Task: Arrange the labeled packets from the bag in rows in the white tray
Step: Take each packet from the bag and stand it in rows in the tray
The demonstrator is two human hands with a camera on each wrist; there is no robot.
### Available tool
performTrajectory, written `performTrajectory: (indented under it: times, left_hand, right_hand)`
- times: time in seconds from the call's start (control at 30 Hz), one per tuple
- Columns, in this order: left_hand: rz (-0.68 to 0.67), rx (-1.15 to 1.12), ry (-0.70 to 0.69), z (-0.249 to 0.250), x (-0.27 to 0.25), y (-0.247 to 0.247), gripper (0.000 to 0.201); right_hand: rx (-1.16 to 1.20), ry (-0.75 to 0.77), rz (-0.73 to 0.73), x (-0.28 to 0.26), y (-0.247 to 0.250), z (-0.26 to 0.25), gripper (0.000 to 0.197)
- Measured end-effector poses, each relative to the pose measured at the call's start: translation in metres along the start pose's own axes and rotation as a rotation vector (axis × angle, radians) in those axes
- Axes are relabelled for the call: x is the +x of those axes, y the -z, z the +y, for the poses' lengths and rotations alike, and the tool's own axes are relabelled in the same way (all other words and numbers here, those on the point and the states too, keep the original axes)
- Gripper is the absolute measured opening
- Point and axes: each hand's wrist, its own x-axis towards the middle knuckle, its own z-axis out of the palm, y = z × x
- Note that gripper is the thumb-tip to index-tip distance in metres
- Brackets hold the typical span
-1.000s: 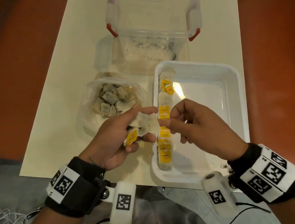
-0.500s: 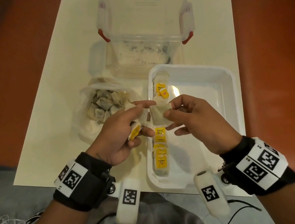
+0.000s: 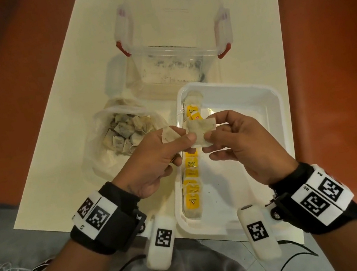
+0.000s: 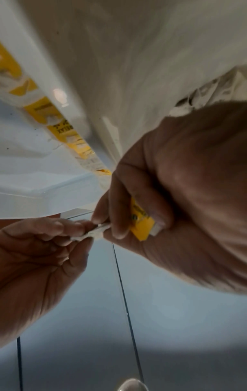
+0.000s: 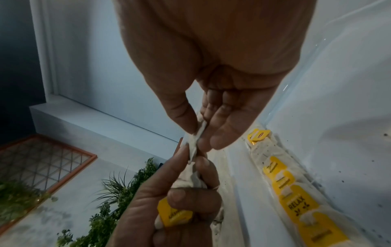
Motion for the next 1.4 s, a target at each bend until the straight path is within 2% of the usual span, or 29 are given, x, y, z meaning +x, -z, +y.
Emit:
performTrajectory:
  times: [0.17,0.23,0.33,0.47,0.63,0.73,0.87,1.07,1.23,1.4]
  left_hand:
    - [-0.049,0.135,-0.065,0.001,-0.002,0.002,0.025]
    - [-0.030,0.117,-0.080,0.002,0.000,0.002,0.017]
    - [0.021,0.077,-0.092,0.001,0.004,-0.003,0.011]
    - [0.104,-0.021,-0.105,-0.002,0.008,-0.015,0.025]
    - [0.132,0.020,-0.129,-0.004,0.005,-0.014,0.015]
    - [0.152,0.050,-0.084,-0.005,0.003,-0.003,0.019]
    - [0.135,0.081,-0.065,-0.006,-0.003,0.006,0.024]
    - [0.130,0.116,-0.058,-0.015,-0.005,0.006,0.020]
    - [0.114,0.159,-0.101,-0.018,-0.006,0.002,0.018]
    - [0.102,0.181,-0.098,-0.017,-0.005,0.005,0.013]
  right_hand:
    - [-0.135,0.030,-0.046,0.002,0.008,-0.003,0.018]
    - [-0.161,0.032,-0.075,0.004,0.010,-0.005,0.018]
    - [-0.094,0.021,-0.062,0.007,0.010,-0.004,0.017]
    - [0.037,-0.063,-0.049,0.010,0.011,0.007,0.023]
    - [0.091,-0.084,0.100,0.030,0.022,0.020,0.016]
    - [0.009,-0.045,0.260,0.061,0.032,0.028,0.019]
    - [-0.115,-0.008,0.383,0.096,0.038,0.041,0.016]
    - [-0.327,0.088,0.464,0.116,0.031,0.045,0.013]
    - [-0.422,0.099,0.520,0.117,0.027,0.049,0.018]
    - [-0.303,0.085,0.594,0.112,0.027,0.052,0.025]
